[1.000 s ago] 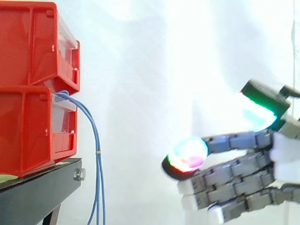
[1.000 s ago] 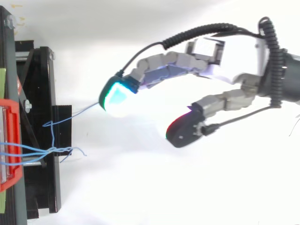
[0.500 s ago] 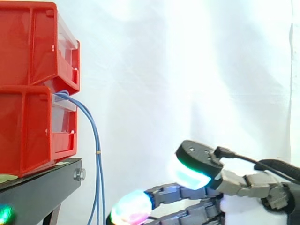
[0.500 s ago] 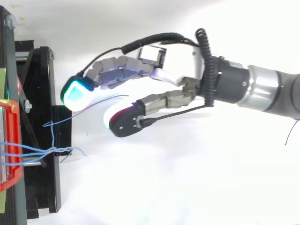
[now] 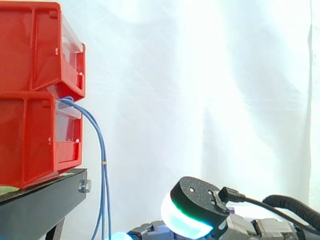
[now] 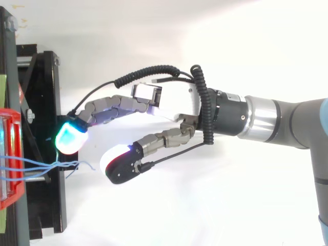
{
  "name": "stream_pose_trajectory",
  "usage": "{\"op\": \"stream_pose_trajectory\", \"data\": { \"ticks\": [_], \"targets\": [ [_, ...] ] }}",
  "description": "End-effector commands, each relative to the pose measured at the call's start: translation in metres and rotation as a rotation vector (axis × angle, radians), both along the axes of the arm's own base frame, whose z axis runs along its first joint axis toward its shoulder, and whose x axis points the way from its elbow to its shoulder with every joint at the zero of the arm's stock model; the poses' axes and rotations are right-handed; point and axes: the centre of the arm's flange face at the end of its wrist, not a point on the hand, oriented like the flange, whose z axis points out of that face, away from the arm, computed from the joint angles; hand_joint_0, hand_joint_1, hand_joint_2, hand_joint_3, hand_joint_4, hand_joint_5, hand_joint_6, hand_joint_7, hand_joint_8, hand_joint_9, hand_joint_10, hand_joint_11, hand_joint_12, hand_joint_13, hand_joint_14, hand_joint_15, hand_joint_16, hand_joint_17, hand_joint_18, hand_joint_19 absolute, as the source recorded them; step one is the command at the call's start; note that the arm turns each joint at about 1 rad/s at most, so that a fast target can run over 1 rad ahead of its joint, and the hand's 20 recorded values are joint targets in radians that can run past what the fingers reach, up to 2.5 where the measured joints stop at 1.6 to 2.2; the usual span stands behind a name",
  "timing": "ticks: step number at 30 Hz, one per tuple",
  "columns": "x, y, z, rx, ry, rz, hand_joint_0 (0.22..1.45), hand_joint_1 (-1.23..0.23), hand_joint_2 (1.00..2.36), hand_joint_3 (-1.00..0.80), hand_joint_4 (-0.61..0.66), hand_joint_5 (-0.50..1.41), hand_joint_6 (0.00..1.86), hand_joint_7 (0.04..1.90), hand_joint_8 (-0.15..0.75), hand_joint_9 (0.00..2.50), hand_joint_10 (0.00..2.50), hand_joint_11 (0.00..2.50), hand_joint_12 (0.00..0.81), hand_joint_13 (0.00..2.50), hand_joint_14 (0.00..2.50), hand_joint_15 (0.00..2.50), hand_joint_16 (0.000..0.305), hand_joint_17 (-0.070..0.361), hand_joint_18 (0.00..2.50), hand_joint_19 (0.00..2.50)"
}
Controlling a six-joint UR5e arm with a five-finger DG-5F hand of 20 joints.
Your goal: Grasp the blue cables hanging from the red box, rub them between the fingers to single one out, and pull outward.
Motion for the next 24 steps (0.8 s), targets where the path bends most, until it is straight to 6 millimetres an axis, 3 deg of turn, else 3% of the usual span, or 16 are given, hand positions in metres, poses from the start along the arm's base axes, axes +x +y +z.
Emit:
{"op": "stream_pose_trajectory", "data": {
  "ticks": [1,12,24],
  "targets": [
    [0.0,0.006,-0.007,0.01,0.008,0.011,0.52,-0.55,1.0,-0.5,0.19,-0.2,0.5,0.7,0.252,0.53,0.0,0.04,0.334,0.38,0.01,0.12,0.046,0.103,0.41,0.39],
    [0.003,0.007,-0.002,0.021,-0.014,0.013,0.52,-0.55,1.0,-0.5,0.2,-0.2,0.5,0.7,0.254,0.55,0.0,0.06,0.333,0.38,0.0,0.12,0.045,0.102,0.41,0.39],
    [0.005,-0.016,0.001,0.02,-0.037,-0.011,0.52,-0.55,1.0,-0.5,0.2,-0.19,0.5,0.7,0.256,0.56,0.0,0.07,0.333,0.39,0.0,0.13,0.045,0.102,0.42,0.41]
  ]
}}
